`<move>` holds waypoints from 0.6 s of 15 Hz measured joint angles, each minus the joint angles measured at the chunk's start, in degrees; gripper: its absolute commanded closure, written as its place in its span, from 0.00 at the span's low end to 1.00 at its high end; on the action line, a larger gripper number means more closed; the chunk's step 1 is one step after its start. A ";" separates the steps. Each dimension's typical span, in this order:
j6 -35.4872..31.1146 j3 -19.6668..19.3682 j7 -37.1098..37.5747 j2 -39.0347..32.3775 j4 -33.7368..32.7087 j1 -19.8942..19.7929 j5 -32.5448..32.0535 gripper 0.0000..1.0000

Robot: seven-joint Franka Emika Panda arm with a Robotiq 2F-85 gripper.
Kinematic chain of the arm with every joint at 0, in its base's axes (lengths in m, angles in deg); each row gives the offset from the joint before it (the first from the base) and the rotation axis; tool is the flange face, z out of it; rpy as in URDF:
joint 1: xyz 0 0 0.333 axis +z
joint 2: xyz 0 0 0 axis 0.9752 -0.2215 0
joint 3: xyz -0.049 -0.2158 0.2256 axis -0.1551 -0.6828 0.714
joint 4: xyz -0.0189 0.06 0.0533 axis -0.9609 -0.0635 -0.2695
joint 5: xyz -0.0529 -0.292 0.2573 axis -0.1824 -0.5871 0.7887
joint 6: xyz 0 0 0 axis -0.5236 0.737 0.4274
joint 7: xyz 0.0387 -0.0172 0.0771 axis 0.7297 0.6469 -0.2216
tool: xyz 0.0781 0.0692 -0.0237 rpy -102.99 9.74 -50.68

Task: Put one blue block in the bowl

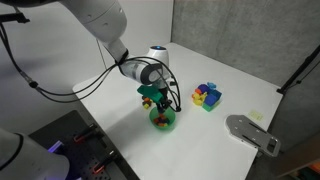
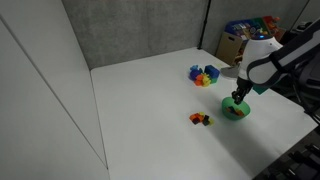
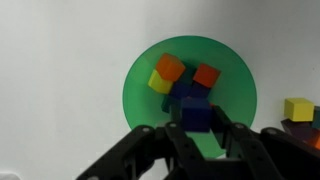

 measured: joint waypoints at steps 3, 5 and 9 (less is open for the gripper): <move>0.00 -0.18 0.00 0.31 0.89 -0.77 -0.29 0.07; 0.46 -0.02 0.00 1.20 1.35 -0.79 -0.29 0.00; 6.37 1.29 0.00 5.36 1.52 -0.88 -0.24 0.00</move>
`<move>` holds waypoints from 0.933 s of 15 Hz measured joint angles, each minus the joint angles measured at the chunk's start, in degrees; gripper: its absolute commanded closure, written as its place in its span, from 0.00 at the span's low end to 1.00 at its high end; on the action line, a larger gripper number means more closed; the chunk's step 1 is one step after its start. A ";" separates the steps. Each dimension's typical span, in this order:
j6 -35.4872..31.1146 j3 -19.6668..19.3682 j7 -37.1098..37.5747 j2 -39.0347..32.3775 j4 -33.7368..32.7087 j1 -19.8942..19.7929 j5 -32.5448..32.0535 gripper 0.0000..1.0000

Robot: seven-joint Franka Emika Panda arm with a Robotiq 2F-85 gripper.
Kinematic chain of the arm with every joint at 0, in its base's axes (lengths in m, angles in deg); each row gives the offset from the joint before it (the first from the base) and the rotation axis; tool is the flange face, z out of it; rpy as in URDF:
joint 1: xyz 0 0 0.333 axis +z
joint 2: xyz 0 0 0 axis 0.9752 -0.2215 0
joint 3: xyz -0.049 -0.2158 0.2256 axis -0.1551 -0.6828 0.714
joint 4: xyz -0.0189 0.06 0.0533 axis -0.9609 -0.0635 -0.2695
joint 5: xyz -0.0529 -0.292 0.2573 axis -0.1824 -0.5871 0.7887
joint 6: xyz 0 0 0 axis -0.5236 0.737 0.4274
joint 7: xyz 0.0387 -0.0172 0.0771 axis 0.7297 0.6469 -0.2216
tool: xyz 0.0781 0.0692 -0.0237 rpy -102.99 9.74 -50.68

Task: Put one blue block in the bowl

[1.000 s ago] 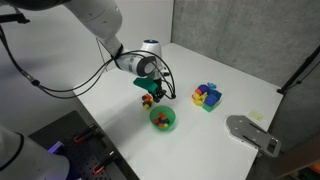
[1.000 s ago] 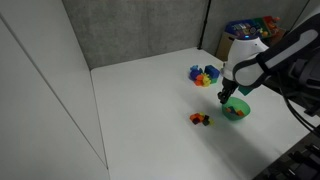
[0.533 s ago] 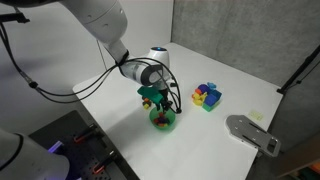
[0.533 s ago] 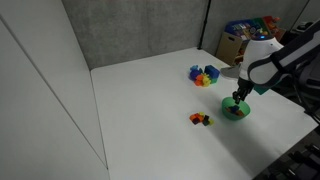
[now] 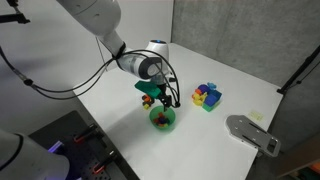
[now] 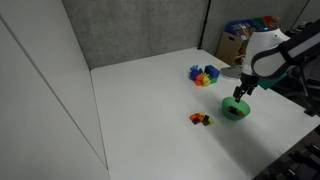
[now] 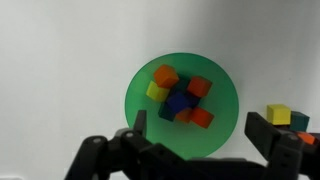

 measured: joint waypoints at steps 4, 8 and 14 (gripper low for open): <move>9.56 2.43 -0.11 6.34 0.20 -0.70 1.18 0.00; 19.20 4.00 -0.11 14.19 0.32 -1.08 3.11 0.00; 29.59 5.84 -0.09 26.95 0.37 -1.12 3.57 0.00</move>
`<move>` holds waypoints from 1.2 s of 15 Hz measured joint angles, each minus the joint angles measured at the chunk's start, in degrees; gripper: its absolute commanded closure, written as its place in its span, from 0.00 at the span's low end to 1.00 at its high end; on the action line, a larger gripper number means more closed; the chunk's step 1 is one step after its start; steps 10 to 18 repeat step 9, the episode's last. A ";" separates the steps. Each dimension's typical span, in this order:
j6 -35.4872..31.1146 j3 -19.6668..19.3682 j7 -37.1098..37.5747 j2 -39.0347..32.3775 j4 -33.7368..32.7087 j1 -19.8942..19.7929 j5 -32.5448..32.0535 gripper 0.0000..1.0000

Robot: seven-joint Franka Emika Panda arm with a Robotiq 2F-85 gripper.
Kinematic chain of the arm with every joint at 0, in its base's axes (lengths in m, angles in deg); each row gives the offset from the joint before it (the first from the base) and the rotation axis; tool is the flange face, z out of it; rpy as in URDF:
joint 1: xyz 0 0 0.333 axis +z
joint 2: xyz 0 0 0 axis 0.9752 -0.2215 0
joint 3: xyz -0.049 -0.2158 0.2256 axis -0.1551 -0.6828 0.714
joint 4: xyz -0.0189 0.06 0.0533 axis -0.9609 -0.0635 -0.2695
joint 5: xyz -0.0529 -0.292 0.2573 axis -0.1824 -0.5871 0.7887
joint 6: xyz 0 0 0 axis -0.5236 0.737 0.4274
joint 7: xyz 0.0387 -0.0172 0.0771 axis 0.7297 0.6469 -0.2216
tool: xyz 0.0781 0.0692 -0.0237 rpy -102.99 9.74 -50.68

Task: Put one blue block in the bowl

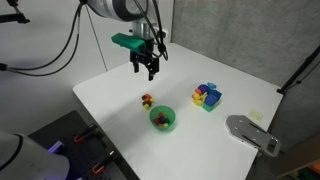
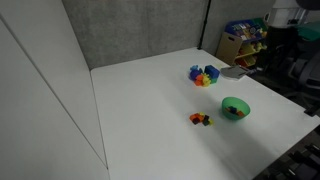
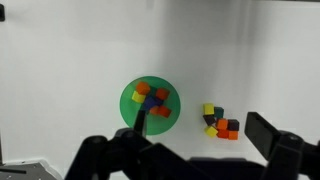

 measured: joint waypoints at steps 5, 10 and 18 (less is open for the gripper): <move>3.72 1.17 0.00 8.23 0.04 0.00 0.90 0.00; 4.68 1.72 0.00 9.60 0.19 0.00 1.00 0.00; 4.68 1.72 0.00 9.60 0.19 0.00 1.00 0.00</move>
